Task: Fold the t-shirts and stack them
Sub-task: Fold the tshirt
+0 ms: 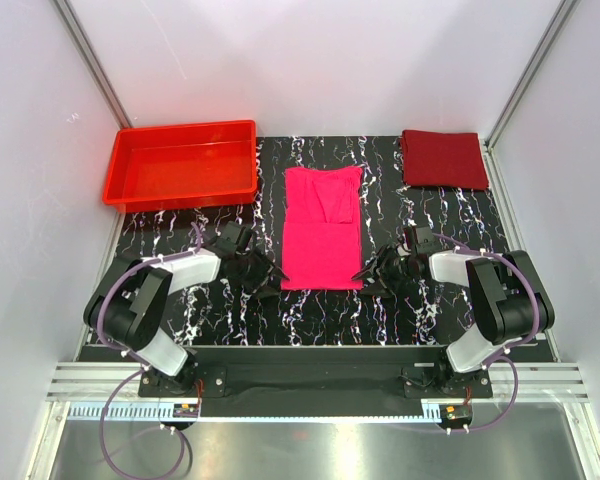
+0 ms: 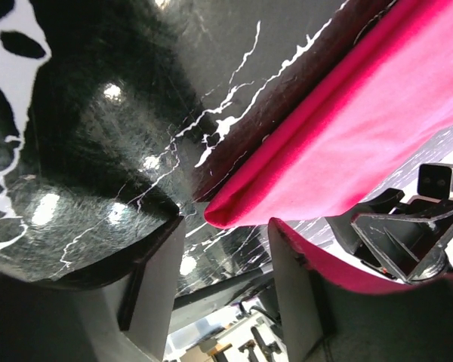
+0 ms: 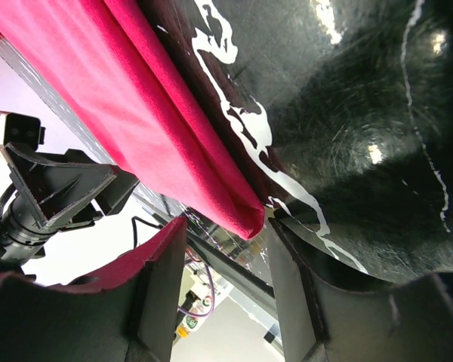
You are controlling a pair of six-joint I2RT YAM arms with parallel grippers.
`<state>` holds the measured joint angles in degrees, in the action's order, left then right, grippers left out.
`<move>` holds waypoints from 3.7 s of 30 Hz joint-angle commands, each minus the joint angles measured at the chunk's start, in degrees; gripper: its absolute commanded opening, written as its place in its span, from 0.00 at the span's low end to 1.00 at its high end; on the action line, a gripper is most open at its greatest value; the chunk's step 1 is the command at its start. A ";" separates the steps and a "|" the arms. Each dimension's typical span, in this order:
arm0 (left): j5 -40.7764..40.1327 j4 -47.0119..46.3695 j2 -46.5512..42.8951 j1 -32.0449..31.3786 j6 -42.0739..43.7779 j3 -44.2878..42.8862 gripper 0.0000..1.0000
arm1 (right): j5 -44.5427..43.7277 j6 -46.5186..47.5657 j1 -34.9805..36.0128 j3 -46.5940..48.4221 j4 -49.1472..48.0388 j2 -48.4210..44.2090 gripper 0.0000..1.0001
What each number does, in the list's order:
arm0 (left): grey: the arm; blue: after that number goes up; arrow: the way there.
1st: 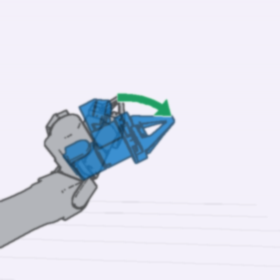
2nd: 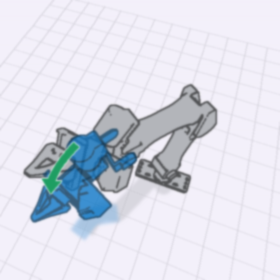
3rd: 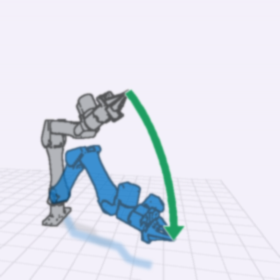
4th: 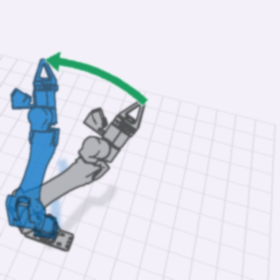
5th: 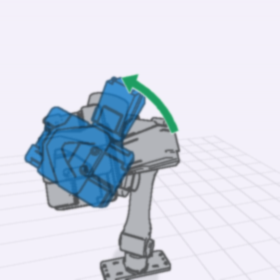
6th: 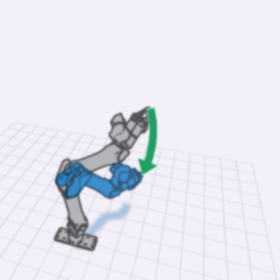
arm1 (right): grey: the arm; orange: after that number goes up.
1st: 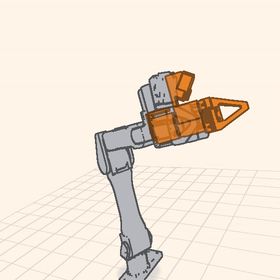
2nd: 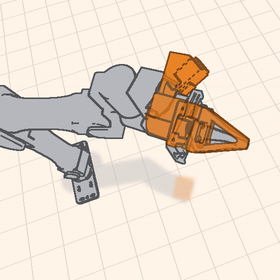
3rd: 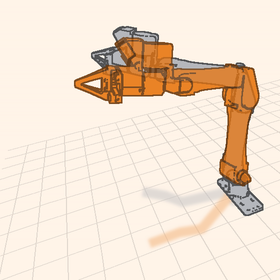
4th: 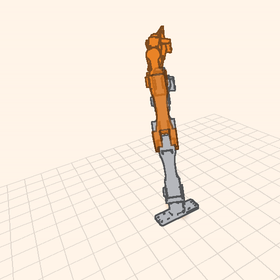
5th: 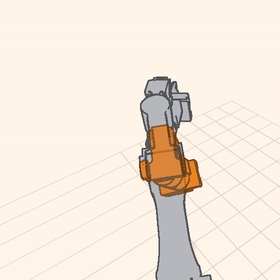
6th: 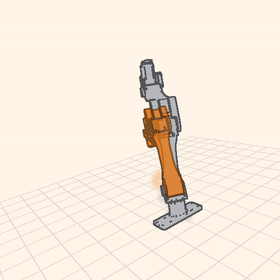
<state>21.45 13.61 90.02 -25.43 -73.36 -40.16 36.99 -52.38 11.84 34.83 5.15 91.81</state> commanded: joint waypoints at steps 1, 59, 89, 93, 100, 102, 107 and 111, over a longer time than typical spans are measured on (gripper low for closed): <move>-1.24 1.51 2.18 0.12 -1.43 -0.27 0.53 | -6.85 0.61 -0.06 -1.08 -0.40 1.18 0.54; -3.70 27.08 -46.43 -10.52 2.78 11.53 0.00 | -6.76 -11.08 24.20 -12.96 27.62 -48.21 0.00; 5.88 27.44 -9.09 4.86 20.10 -28.38 0.00 | 6.60 3.25 4.17 19.48 29.31 -19.75 0.00; 6.50 27.53 -5.12 6.26 20.98 -33.30 0.00 | 7.65 4.74 2.23 23.17 29.65 -14.83 0.00; 9.04 26.56 2.08 7.94 21.86 -40.07 0.00 | 8.97 5.01 -0.06 28.71 27.55 -7.79 0.00; 9.83 26.12 4.11 8.38 22.29 -40.78 0.00 | 9.33 4.83 -0.49 29.68 27.11 -5.51 0.00; 10.72 25.24 8.77 8.99 23.09 -45.08 0.00 | 9.50 4.39 -1.02 32.58 25.88 -1.56 0.00; 11.33 24.45 12.54 9.43 23.18 -49.65 0.00 | 8.89 4.83 -1.73 34.95 26.41 0.82 0.00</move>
<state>29.69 40.84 101.56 -16.64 -51.13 -84.99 44.58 -48.36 10.92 66.17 32.86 91.64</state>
